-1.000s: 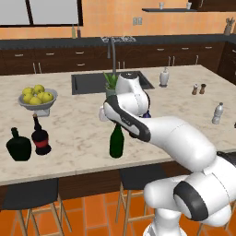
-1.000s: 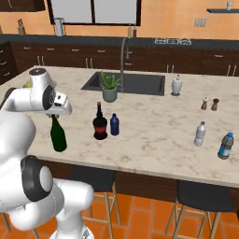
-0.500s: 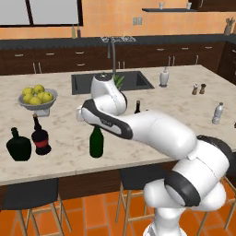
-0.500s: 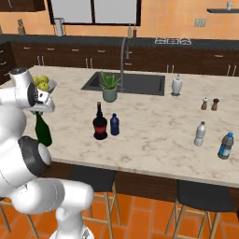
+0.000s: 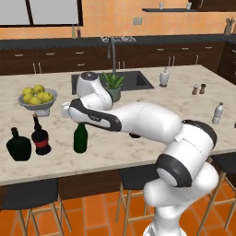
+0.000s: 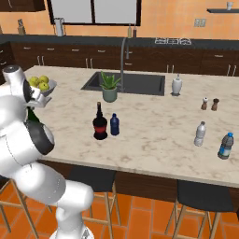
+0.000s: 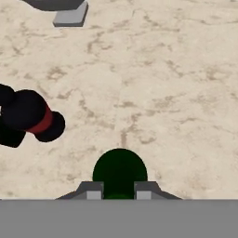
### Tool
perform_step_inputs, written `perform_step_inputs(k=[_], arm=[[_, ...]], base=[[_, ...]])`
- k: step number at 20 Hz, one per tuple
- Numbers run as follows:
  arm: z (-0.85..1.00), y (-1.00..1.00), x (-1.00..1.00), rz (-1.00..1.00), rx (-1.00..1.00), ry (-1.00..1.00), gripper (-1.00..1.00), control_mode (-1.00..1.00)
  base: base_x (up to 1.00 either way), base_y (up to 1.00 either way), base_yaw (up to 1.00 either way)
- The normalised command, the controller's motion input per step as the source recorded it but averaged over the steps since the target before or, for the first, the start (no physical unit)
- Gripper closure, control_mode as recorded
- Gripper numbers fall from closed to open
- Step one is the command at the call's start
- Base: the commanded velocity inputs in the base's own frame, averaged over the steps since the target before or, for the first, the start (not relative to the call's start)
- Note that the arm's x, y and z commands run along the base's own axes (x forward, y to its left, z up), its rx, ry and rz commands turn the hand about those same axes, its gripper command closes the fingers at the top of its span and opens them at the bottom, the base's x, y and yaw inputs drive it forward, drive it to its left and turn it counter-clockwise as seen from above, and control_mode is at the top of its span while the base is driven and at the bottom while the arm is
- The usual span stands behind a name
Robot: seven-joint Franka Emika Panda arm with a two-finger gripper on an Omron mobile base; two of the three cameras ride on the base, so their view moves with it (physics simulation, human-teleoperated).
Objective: Move the plastic bottles in the middle to the plastics group, and the glass bottles in the middle to the glass group.
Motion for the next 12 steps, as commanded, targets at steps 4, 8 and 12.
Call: perform_step_inputs(k=[4,8,12], arm=[[-0.11,0.4,0.13,0.0,0.12,-0.14,1.0,-1.0],[-0.23,0.25,0.14,0.0,0.15,-0.14,1.0,-1.0],[-0.27,0.21,0.21,0.0,0.12,-0.03,1.0,-1.0]], base=[[0.0,0.0,0.0],[0.0,0.0,0.0],[0.0,0.0,0.0]])
